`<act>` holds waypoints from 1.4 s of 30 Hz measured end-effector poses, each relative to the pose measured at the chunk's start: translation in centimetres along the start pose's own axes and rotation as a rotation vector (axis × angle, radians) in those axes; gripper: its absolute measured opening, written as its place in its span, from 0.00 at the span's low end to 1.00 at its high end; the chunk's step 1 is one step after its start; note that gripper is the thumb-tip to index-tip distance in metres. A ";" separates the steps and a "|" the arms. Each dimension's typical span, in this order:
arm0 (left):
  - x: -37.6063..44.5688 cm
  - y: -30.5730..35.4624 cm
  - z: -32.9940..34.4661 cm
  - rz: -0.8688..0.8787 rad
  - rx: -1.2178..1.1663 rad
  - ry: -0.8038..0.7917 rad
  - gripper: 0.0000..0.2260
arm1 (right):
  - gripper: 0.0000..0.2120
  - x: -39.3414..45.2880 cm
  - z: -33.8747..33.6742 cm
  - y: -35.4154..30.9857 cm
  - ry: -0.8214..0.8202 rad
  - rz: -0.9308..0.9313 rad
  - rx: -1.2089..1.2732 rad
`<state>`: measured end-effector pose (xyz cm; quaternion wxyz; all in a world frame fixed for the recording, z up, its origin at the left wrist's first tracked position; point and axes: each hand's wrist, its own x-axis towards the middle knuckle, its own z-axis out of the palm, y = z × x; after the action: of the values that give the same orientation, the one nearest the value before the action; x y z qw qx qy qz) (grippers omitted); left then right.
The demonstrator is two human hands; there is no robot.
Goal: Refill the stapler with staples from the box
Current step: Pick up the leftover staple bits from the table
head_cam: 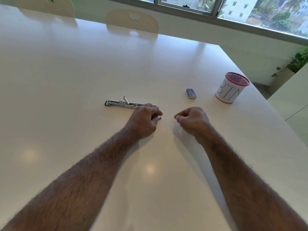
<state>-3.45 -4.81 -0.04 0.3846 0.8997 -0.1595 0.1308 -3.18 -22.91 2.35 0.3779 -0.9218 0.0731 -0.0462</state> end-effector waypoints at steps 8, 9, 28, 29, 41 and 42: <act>0.1 0.1 -0.1 0.012 0.008 -0.005 0.07 | 0.07 0.7 -2.4 0.4 -0.166 -0.619 -0.441; 0.1 0.1 -0.1 0.018 0.012 -0.005 0.07 | 0.08 0.7 -2.3 0.3 -0.206 -0.660 -0.465; 0.3 0.1 -0.1 0.060 0.078 -0.085 0.09 | 0.02 1.9 -1.2 -0.3 -0.288 -0.621 -0.506; 0.5 0.2 -0.2 0.068 0.084 -0.104 0.09 | 0.02 1.9 -1.2 -0.2 -0.280 -0.604 -0.492; 1.4 2.2 0.7 0.006 0.028 -0.119 0.05 | 0.01 0.3 -0.6 1.3 -0.101 -0.354 -0.103; 1.6 2.7 1.1 -0.036 -0.043 -0.115 0.05 | 0.01 0.5 -0.9 1.6 -0.073 -0.326 -0.063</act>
<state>-2.92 -7.72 1.54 0.3963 0.9000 -0.1679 0.0688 -2.98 -24.74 1.88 0.3387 -0.9339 -0.0900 -0.0710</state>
